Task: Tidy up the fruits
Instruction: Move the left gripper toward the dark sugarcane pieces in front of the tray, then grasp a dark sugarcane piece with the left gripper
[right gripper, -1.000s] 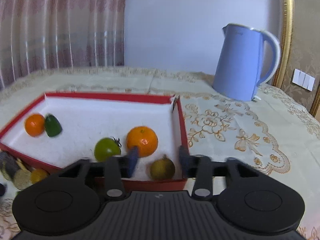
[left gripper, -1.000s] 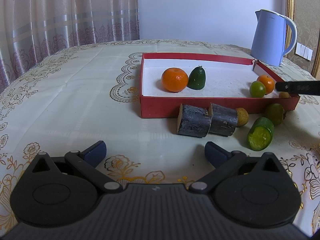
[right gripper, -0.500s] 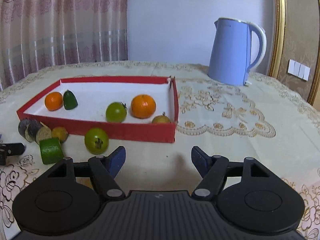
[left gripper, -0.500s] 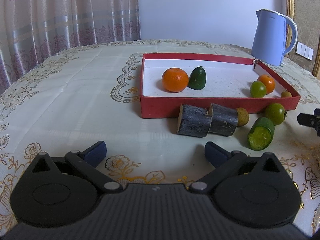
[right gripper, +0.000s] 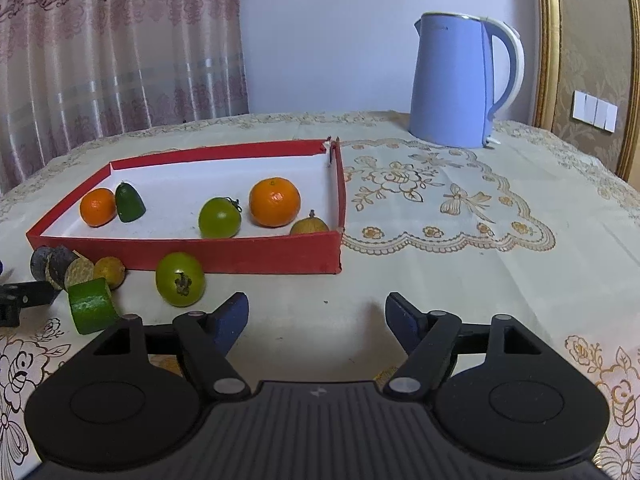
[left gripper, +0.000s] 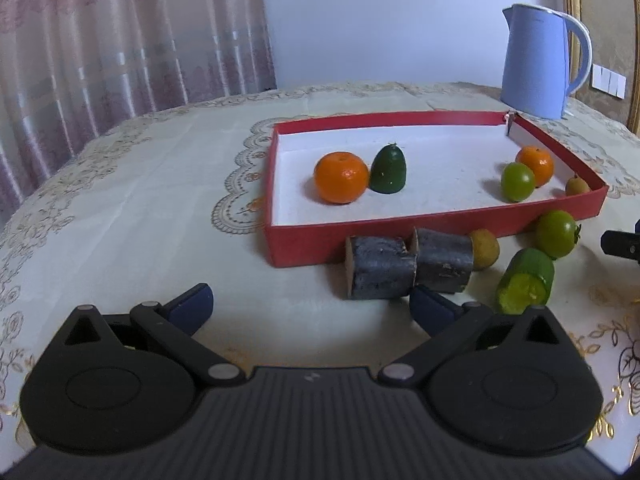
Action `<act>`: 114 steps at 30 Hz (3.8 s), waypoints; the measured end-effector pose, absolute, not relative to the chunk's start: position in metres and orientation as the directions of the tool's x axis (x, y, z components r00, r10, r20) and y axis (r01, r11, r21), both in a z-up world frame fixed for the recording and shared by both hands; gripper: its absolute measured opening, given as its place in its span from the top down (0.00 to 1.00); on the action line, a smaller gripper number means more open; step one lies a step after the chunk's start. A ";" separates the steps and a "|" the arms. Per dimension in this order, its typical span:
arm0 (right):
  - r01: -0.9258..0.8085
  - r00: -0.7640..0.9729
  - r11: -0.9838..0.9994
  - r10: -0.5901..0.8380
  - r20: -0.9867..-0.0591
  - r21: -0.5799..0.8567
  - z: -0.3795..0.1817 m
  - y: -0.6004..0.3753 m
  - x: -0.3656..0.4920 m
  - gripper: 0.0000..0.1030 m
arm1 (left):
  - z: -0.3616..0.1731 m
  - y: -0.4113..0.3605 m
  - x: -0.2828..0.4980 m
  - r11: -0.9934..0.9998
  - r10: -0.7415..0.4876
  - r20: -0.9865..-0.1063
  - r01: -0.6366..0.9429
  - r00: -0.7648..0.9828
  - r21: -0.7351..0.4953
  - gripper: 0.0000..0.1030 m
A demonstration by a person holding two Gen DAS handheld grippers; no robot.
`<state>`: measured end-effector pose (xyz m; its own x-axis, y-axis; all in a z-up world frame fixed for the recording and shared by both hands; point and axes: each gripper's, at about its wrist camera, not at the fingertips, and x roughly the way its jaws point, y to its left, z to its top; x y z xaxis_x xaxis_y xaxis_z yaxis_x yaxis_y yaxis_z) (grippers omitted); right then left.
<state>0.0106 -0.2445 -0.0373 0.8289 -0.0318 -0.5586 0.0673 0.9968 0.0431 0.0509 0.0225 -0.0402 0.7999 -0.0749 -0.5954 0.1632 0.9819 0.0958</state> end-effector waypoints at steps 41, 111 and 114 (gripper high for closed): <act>0.119 0.819 0.985 -0.025 -0.573 0.127 -0.040 -0.261 0.011 0.18 | -0.027 0.029 0.050 0.996 -0.077 -0.581 0.087 0.810 -0.011 0.02; 0.140 0.829 0.975 -0.021 -0.559 0.171 -0.040 -0.268 0.008 0.14 | -0.038 0.013 0.050 0.955 -0.186 -0.592 0.285 0.784 0.077 0.48; 0.140 0.828 0.975 -0.021 -0.560 0.171 -0.040 -0.268 0.008 0.14 | -0.038 0.010 0.057 0.964 -0.162 -0.596 0.255 0.787 0.075 0.48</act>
